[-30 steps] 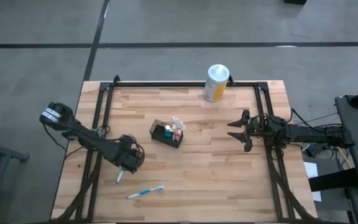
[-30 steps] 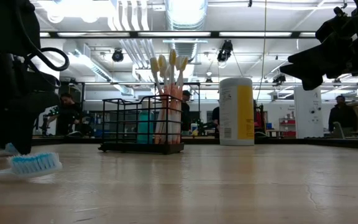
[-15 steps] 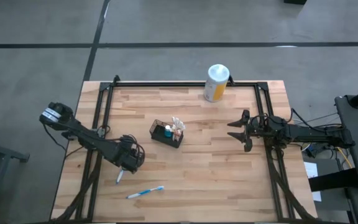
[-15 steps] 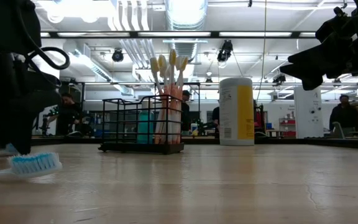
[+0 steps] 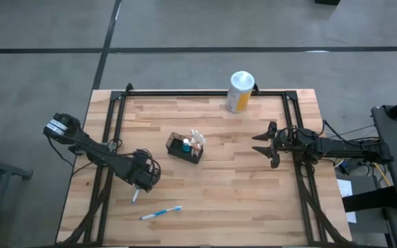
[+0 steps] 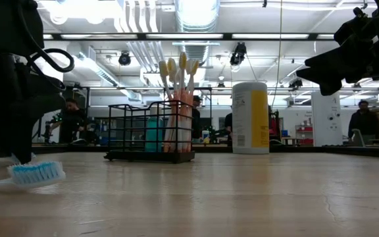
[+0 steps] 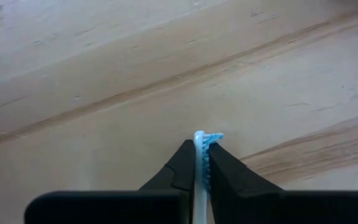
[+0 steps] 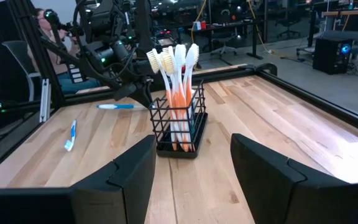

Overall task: Pick & Place toothbrushing station
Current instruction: Put the blue toothbrush into the left section of the wire organizer

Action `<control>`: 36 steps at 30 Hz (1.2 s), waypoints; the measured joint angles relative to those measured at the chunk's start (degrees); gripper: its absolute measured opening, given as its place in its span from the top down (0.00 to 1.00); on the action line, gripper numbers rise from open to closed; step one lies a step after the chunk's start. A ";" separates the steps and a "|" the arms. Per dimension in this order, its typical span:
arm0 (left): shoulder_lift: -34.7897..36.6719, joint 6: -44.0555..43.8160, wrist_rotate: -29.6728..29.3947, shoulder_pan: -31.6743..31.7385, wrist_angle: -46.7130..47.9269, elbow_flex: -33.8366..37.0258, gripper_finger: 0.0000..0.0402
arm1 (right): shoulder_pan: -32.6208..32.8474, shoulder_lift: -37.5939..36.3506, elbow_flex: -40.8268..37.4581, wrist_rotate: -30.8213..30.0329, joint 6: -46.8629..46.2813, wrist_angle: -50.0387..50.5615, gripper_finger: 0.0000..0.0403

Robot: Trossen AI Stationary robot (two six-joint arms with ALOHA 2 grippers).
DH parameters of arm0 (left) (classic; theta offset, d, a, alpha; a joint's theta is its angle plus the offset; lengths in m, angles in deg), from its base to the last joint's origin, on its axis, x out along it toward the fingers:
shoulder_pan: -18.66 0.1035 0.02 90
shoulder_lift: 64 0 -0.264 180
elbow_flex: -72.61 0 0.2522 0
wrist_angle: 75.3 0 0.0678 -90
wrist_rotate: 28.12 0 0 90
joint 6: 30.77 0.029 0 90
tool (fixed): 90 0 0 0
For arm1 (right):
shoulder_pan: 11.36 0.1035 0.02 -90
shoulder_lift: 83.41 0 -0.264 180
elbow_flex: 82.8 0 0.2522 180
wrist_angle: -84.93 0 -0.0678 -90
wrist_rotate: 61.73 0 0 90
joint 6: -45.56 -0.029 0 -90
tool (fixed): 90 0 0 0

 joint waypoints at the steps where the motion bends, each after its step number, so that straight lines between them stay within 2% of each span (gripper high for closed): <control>1: 0.00 0.00 0.00 0.00 0.00 0.00 0.94 | 0.00 -0.02 0.00 0.00 0.00 0.00 0.50; 12: 0.07 1.45 -0.32 0.00 0.11 -0.29 0.93 | 0.00 0.00 0.00 0.00 0.00 0.00 0.50; 20: 1.48 2.63 -4.22 0.00 0.09 -1.30 0.94 | -0.01 -0.01 0.00 0.01 0.00 0.02 0.50; 30: 4.69 9.05 -15.00 -0.02 3.17 -5.51 0.94 | 0.00 -0.02 0.00 0.02 0.00 0.02 0.50; 36: 7.58 16.14 -26.40 -0.18 3.02 -9.01 0.94 | -0.02 -0.02 0.00 0.00 0.00 0.02 0.50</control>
